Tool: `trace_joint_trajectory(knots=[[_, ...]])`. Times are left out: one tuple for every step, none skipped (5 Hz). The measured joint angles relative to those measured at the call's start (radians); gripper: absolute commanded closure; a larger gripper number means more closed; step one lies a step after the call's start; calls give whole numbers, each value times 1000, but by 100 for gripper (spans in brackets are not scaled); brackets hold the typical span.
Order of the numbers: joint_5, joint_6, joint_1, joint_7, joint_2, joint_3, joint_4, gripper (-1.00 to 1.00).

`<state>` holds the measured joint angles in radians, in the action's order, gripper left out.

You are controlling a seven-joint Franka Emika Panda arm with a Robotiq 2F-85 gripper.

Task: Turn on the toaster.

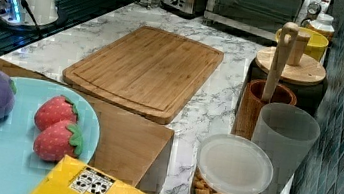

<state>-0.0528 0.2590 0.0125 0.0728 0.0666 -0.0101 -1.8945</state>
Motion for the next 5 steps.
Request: trace_joint_trajectory(knots=[[0,23,4,0,0,1,-18,100],[-43,74,8,18,-9,1,-67,100],[-81,121,6,73,-38,-27,-145,100],[-115,123,33,154,-85,-52,-223,100],[-144,157,63,193,-130,-95,-285,100]])
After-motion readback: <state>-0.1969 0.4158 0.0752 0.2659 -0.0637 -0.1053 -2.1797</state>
